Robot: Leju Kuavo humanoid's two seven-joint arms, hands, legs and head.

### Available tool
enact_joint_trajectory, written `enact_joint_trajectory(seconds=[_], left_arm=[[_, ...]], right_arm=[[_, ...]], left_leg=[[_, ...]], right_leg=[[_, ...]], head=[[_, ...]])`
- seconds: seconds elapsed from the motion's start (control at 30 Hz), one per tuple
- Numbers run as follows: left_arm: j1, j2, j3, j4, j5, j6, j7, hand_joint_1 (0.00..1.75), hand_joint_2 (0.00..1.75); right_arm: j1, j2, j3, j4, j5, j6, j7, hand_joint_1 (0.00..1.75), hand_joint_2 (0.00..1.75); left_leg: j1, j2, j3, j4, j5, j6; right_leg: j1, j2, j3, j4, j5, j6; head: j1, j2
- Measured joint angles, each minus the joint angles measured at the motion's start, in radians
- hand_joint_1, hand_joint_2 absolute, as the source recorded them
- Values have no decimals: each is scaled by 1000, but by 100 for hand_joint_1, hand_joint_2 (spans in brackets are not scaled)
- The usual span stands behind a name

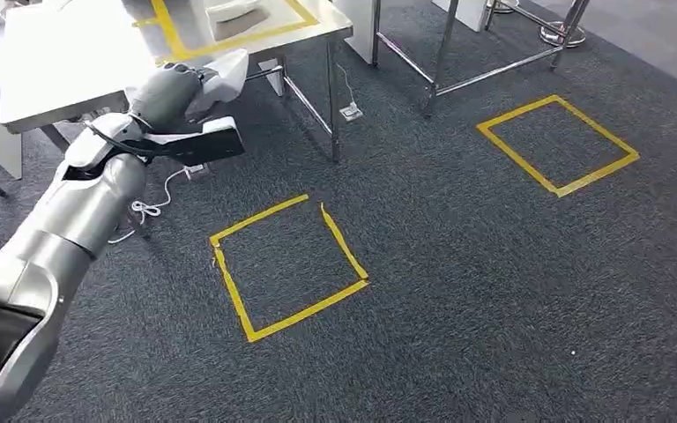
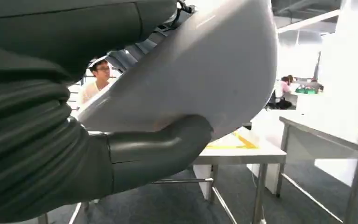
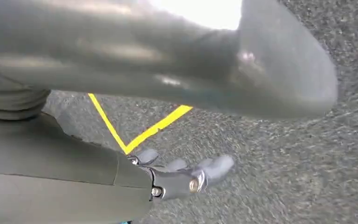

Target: Take the parts from the cabinet and place them on the table.

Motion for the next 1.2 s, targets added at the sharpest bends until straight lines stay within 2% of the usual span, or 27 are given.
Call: enact_joint_trajectory(seconds=[0.03,0.07,0.13,0.17,0.2,0.23,0.27,0.33,0.37,0.4,0.47,0.53,0.57,0.6,0.7,0.73,0.77,0.83,0.87,0.9,0.93,0.97,1.03,1.07,1.1,1.13,1.2], left_arm=[[2,3,0,-3,0,0,0,175,175],[-2,3,0,-3,0,0,0,175,175],[-1,3,0,-3,0,0,-1,175,175],[4,6,0,-2,0,0,-1,175,175],[8,7,0,-2,0,0,-1,175,175],[12,8,0,-2,0,-1,-1,175,175],[12,8,0,-2,0,-1,0,175,175],[8,10,0,-3,0,-1,0,175,175],[8,11,0,-2,0,-1,0,175,175],[5,11,0,-2,0,-2,-1,175,175],[6,11,0,-1,0,-3,0,175,175],[7,11,0,-5,0,-3,0,175,175],[2,12,0,-4,0,-3,-1,175,175],[-4,11,0,-3,0,-3,-2,175,175],[0,6,0,0,0,-3,2,175,175],[3,6,0,1,0,-3,2,175,175],[4,6,0,2,0,-3,2,175,175],[3,6,0,2,0,-3,3,175,175],[3,5,0,3,0,-3,3,175,175],[1,3,0,6,0,-3,2,175,175],[-2,2,0,8,0,-6,3,175,175],[0,1,0,9,0,-8,4,175,175],[-4,0,0,10,0,-8,4,175,175],[-7,1,0,11,0,-7,5,175,175],[-11,0,0,13,0,-7,5,175,175],[-10,0,0,15,0,-7,3,175,175],[1,3,0,21,1,-6,3,175,175]], right_arm=[[1,0,0,0,0,0,0,0,0],[0,0,0,0,0,0,0,0,0],[-1,0,0,0,0,0,0,0,0],[0,0,0,0,0,0,0,0,0],[2,0,0,0,0,0,0,0,0],[4,0,0,0,0,0,0,0,0],[5,0,0,0,0,0,0,0,0],[4,1,0,0,0,0,0,0,0],[5,3,0,0,0,0,0,0,0],[2,5,0,0,0,0,0,0,0],[3,3,0,0,0,0,0,0,0],[4,4,0,0,0,0,0,0,0],[3,4,0,0,0,0,0,0,0],[1,4,0,0,0,-1,0,0,0],[-1,0,0,0,0,-2,0,0,0],[1,0,0,0,0,-2,0,0,0],[2,0,0,0,0,-2,0,0,0],[5,-2,0,0,-1,-3,0,0,0],[7,-2,0,0,-2,-3,0,0,0],[7,-2,0,0,-2,-2,0,0,0],[5,-1,0,0,-2,-3,-2,0,0],[7,-1,0,0,-2,-3,-1,0,0],[6,0,0,0,-3,-3,-2,0,0],[6,0,0,0,-3,-4,-4,0,0],[5,0,0,0,-3,-4,-5,0,0],[4,0,0,0,-2,-4,-7,0,0],[6,0,0,0,-2,-5,-11,0,0]], left_leg=[[2,4,-3,12,-8,-5],[2,7,-22,56,-26,-9],[3,8,-117,220,-87,-15],[3,9,-163,290,-103,-15],[3,9,-194,324,-96,-14],[3,9,-200,306,-58,-11],[2,9,-182,240,2,-5],[-2,10,-116,58,122,12],[-6,12,-94,41,113,20],[-14,11,-85,11,103,22],[-16,10,-84,-1,87,29],[-5,7,-55,-15,78,41],[-5,8,-43,-18,71,48],[-4,8,-37,-18,66,53],[-3,4,-17,-17,42,55],[-3,3,-7,-16,34,54],[-3,1,5,-15,23,51],[-1,2,33,-12,0,43],[-1,3,36,-12,-12,38],[-4,2,46,-8,-20,32],[-7,-1,42,-14,-25,25],[-6,0,50,-10,-26,18],[-6,0,60,-13,-34,6],[-4,4,43,20,-29,1],[-3,7,9,81,-27,-1],[-2,8,-39,157,-40,-4],[-2,8,-129,271,-106,-7]], right_leg=[[-3,0,11,-7,-3,-8],[-4,0,19,-8,-7,-15],[-3,0,31,-8,-20,-20],[-3,1,37,-8,-26,-21],[-2,2,45,-7,-33,-21],[-1,3,56,-7,-41,-21],[1,3,69,-7,-51,-20],[3,4,97,-8,-72,-16],[1,3,95,-11,-78,-12],[7,4,100,-10,-83,-4],[0,1,104,-15,-82,6],[3,1,103,-4,-86,14],[2,1,94,29,-87,19],[2,2,58,87,-101,25],[1,2,-94,283,-161,36],[0,1,-120,290,-147,37],[0,1,-121,251,-105,36],[-1,0,-75,88,21,33],[-1,-2,-53,7,83,30],[7,-3,-52,-8,47,23],[10,-3,-44,-6,39,11],[8,-1,-45,-11,46,2],[6,0,-28,-13,37,-15],[4,1,-16,-16,32,-23],[4,2,-8,-17,26,-28],[5,2,2,-17,17,-31],[5,5,24,-17,-4,-31]], head=[[-1,0],[-7,0],[-6,0],[-5,0],[-5,0],[-6,0],[-5,0],[-5,0],[-3,0],[-4,0],[-3,0],[-3,0],[-1,0],[1,0],[3,0],[3,0],[3,0],[3,0],[4,0],[4,0],[5,0],[5,0],[5,0],[3,0],[2,0],[2,0],[2,0]])
